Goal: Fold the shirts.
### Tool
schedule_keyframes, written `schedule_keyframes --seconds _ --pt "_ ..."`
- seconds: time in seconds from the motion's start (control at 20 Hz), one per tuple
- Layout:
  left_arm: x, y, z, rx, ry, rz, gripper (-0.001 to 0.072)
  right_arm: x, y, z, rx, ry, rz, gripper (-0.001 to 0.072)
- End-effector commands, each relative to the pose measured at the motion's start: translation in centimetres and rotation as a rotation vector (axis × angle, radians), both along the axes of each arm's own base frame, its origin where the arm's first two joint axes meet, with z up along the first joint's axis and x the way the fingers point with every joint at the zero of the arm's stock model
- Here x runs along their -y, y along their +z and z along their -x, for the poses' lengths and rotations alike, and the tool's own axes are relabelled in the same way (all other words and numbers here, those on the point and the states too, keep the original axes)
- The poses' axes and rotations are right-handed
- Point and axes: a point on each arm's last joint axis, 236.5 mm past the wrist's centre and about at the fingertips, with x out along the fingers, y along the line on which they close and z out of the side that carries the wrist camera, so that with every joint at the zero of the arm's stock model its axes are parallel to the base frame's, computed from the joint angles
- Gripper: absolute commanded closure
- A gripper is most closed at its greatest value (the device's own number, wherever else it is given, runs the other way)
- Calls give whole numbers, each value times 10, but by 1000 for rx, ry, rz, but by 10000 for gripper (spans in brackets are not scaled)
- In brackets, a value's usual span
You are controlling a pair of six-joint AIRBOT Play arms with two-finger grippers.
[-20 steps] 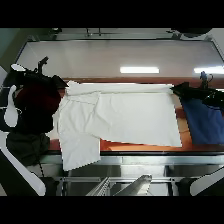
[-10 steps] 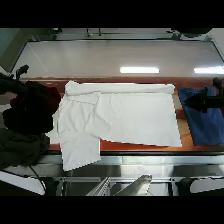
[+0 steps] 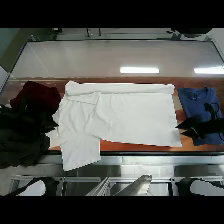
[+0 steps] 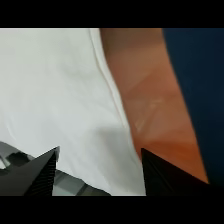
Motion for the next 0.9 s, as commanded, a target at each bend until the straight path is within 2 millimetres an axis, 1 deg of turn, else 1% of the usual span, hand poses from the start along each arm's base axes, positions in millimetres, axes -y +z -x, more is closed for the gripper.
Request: schedule_keyframes --seconds 0.0,0.05,0.15,0.2,0.35,0.4,0.55,0.7,0.75,0.85 --pt "12 -11 33 11 25 -28 416 1 -25 18 -59 34 23 136" --pt "14 -12 38 23 33 -37 415 -2 -28 20 -69 34 8 136" --pt "16 -15 48 37 36 -56 414 -16 -31 28 -102 71 -29 137" --pt "13 -18 56 31 23 -82 412 -25 -32 32 -111 103 -43 137" --pt "-4 -33 82 -63 35 -189 411 -42 -30 37 -119 177 -56 143" --pt "-5 -36 86 -77 29 -192 411 -45 -29 39 -122 190 -60 144" --pt "-2 -43 91 -94 36 -186 411 -45 -30 39 -123 193 -58 144" --pt "0 -53 95 -147 33 -164 411 -43 -31 37 -118 187 -48 144" --pt "-1 -57 94 -157 38 -163 411 -43 -31 37 -117 186 -49 144" --pt "-8 -72 84 -155 62 -180 410 -46 -30 33 -109 174 -60 144"
